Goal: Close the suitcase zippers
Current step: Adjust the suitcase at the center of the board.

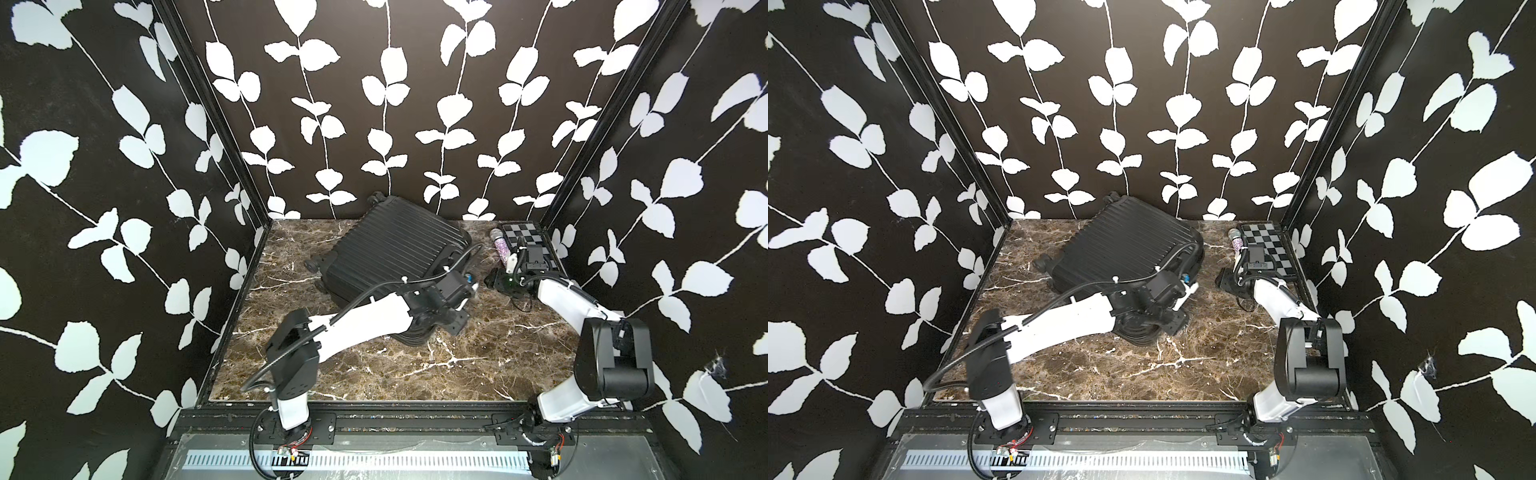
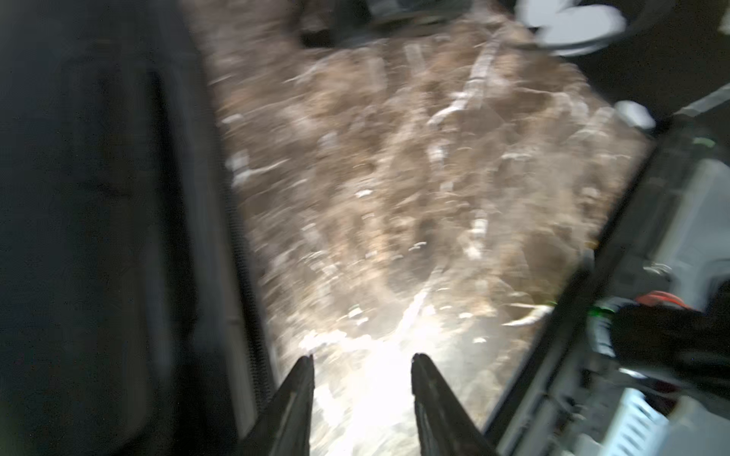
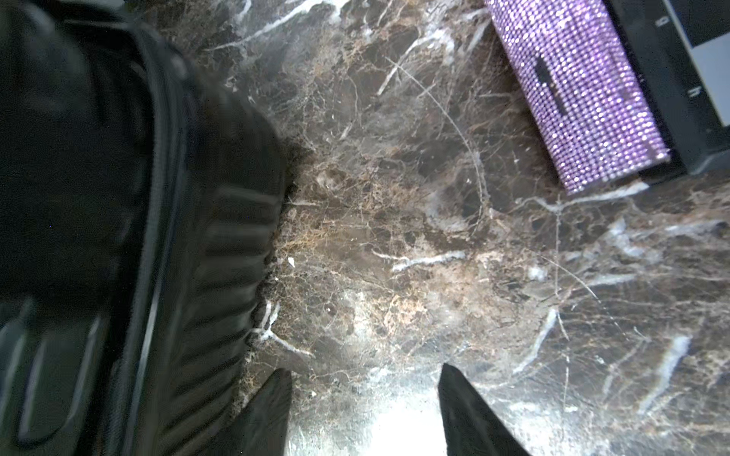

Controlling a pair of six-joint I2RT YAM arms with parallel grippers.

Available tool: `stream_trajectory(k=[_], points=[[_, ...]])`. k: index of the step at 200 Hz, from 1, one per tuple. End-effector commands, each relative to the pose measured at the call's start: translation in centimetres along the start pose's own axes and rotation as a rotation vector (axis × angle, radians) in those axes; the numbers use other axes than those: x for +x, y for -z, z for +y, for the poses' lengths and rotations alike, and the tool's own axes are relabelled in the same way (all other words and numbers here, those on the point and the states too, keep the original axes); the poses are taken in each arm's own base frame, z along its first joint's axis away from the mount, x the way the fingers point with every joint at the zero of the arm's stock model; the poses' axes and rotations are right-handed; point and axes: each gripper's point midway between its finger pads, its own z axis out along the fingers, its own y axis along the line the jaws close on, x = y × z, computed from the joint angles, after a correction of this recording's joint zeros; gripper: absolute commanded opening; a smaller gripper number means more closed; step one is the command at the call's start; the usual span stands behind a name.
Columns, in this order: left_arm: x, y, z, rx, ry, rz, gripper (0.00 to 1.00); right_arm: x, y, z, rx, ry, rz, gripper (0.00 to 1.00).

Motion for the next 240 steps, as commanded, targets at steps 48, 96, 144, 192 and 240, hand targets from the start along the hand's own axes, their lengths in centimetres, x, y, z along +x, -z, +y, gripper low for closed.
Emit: stream_trajectory(k=[48,96,144,192,240], points=[[10.1,5.9,18.3,-0.521,0.288,0.079,0.50,-0.2,0.2,1.2,-0.062,0.040,-0.004,0.60],[11.2,10.9,21.8,-0.624,0.403,-0.032,0.58,0.4,-2.1,5.1,-0.125,0.118,0.030,0.60],[7.3,15.9,20.6,-0.547,0.541,-0.222,0.71,0.6,-5.8,11.9,-0.185,0.235,0.052,0.60],[4.1,17.0,21.0,-0.533,0.789,-0.330,0.82,-1.2,-8.6,13.9,-0.109,0.277,0.023,0.60],[5.2,17.0,22.4,-0.685,1.066,-0.271,0.82,0.0,-10.0,16.9,-0.119,0.368,0.046,0.60]])
